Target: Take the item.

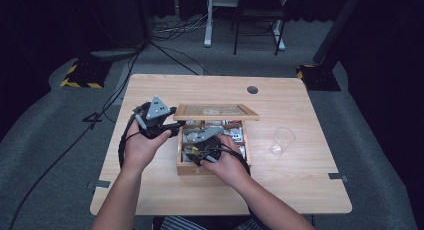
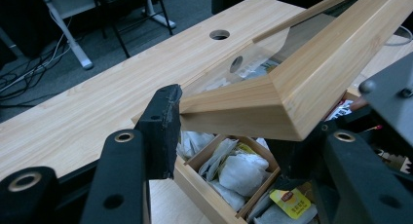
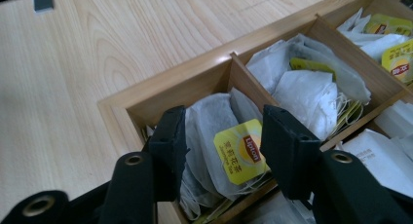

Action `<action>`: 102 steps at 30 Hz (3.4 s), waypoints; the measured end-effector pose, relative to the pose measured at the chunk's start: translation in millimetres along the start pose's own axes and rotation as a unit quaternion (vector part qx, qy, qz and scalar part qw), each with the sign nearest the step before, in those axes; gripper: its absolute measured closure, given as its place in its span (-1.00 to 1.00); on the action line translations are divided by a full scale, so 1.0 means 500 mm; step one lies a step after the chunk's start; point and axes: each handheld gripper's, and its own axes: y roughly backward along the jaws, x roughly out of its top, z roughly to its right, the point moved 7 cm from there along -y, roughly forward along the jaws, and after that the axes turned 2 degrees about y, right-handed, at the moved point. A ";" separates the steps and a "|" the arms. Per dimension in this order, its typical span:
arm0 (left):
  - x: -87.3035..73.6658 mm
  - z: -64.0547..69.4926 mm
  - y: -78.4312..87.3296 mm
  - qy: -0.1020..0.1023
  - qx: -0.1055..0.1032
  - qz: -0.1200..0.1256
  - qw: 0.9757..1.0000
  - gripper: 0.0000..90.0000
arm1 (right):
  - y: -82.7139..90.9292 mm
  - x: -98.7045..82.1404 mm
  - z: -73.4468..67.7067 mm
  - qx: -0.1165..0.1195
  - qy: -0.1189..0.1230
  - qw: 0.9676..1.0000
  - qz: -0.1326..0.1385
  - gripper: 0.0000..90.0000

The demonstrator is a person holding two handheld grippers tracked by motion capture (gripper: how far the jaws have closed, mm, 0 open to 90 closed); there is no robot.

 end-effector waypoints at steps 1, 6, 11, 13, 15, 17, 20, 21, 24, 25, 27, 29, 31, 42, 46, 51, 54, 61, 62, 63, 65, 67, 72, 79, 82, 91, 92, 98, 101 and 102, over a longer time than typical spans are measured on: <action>0.000 0.000 0.000 0.000 0.000 0.000 1.000 0.12 | -0.002 -0.001 0.000 -0.002 0.003 1.000 -0.003 0.18; 0.000 0.000 0.000 0.000 0.000 0.000 1.000 0.11 | -0.007 -0.006 -0.003 0.001 0.009 1.000 -0.019 0.43; -0.001 0.000 -0.001 -0.001 0.000 -0.001 1.000 0.11 | -0.004 -0.008 -0.006 0.006 0.014 0.999 -0.031 0.82; -0.001 0.000 -0.001 0.000 0.000 -0.001 1.000 0.10 | -0.003 -0.008 -0.007 0.007 0.015 0.999 -0.032 0.97; -0.002 0.000 -0.002 -0.001 0.000 -0.001 1.000 0.10 | 0.000 -0.009 -0.005 0.007 0.017 0.999 -0.031 1.00; -0.002 0.000 -0.002 0.000 0.000 -0.001 1.000 0.10 | 0.003 -0.008 -0.004 0.005 0.014 0.999 -0.029 1.00; -0.002 0.000 -0.003 0.000 0.000 -0.001 1.000 0.10 | 0.011 -0.004 -0.002 0.001 0.017 1.000 -0.020 1.00; -0.002 0.000 -0.003 0.000 0.000 -0.001 1.000 0.10 | 0.015 -0.002 -0.003 0.001 0.017 1.000 -0.017 1.00; -0.002 0.000 -0.003 0.000 -0.001 -0.001 1.000 0.10 | 0.031 0.006 -0.005 -0.002 0.016 1.000 -0.004 1.00; -0.002 0.000 -0.003 0.000 -0.001 -0.001 1.000 0.10 | 0.035 0.007 -0.006 -0.003 0.015 1.000 0.000 1.00; -0.002 0.000 -0.003 0.001 -0.001 -0.001 1.000 0.10 | 0.046 0.010 -0.009 -0.003 0.015 1.000 0.011 1.00; -0.003 0.000 -0.003 0.001 -0.001 -0.001 1.000 0.09 | 0.056 0.013 -0.012 -0.005 0.013 1.000 0.020 1.00; -0.003 0.000 -0.003 0.001 -0.001 -0.001 1.000 0.09 | 0.066 0.017 -0.013 -0.007 0.016 0.999 0.029 1.00; -0.003 0.000 -0.005 -0.004 0.001 -0.004 1.000 0.08 | 0.124 0.036 -0.018 -0.018 0.018 0.997 0.068 1.00; -0.003 0.000 -0.006 -0.004 0.002 -0.004 1.000 0.08 | 0.141 0.041 -0.018 -0.025 0.019 0.996 0.079 1.00; -0.002 0.000 -0.007 -0.004 0.002 -0.004 1.000 0.08 | 0.163 0.044 -0.017 -0.032 0.021 0.995 0.089 1.00; -0.002 -0.001 -0.009 -0.005 0.001 -0.003 1.000 0.07 | 0.182 0.044 -0.015 -0.043 0.024 0.994 0.097 1.00; 0.001 -0.003 -0.010 -0.007 0.003 -0.004 1.000 0.06 | 0.232 0.030 0.001 -0.069 0.017 0.992 0.105 1.00; 0.001 -0.003 -0.011 -0.007 0.003 -0.004 1.000 0.06 | 0.239 0.028 0.004 -0.073 0.016 0.992 0.105 1.00; 0.001 -0.003 -0.011 -0.007 0.003 -0.005 1.000 0.06 | 0.246 0.025 0.007 -0.076 0.015 0.991 0.105 1.00; 0.001 -0.003 -0.012 -0.009 0.004 -0.007 1.000 0.06 | 0.258 0.019 0.013 -0.083 0.013 0.991 0.107 1.00; 0.002 -0.003 -0.013 -0.010 0.006 -0.007 1.000 0.05 | 0.269 0.013 0.020 -0.090 0.009 0.990 0.108 1.00; 0.000 -0.002 -0.018 -0.015 0.009 -0.011 1.000 0.03 | 0.296 -0.005 0.039 -0.107 -0.003 0.988 0.106 1.00; 0.000 -0.003 -0.018 -0.013 0.009 -0.010 1.000 0.03 | 0.330 -0.028 0.062 -0.127 -0.020 0.986 0.108 1.00; 0.000 -0.002 -0.018 -0.013 0.010 -0.010 1.000 0.03 | 0.344 -0.041 0.074 -0.136 -0.027 0.984 0.107 1.00; 0.000 -0.002 -0.018 -0.013 0.011 -0.009 1.000 0.03 | 0.380 -0.079 0.102 -0.161 -0.050 0.980 0.106 1.00; 0.000 -0.002 -0.018 -0.013 0.011 -0.009 1.000 0.03 | 0.383 -0.081 0.104 -0.163 -0.051 0.980 0.105 1.00; 0.000 -0.002 -0.018 -0.013 0.011 -0.009 1.000 0.03 | 0.402 -0.098 0.123 -0.179 -0.060 0.977 0.102 1.00; 0.000 -0.002 -0.018 -0.012 0.011 -0.009 1.000 0.03 | 0.415 -0.107 0.137 -0.191 -0.066 0.974 0.102 1.00; 0.000 -0.002 -0.018 -0.012 0.011 -0.009 1.000 0.03 | 0.417 -0.108 0.140 -0.193 -0.068 0.973 0.102 1.00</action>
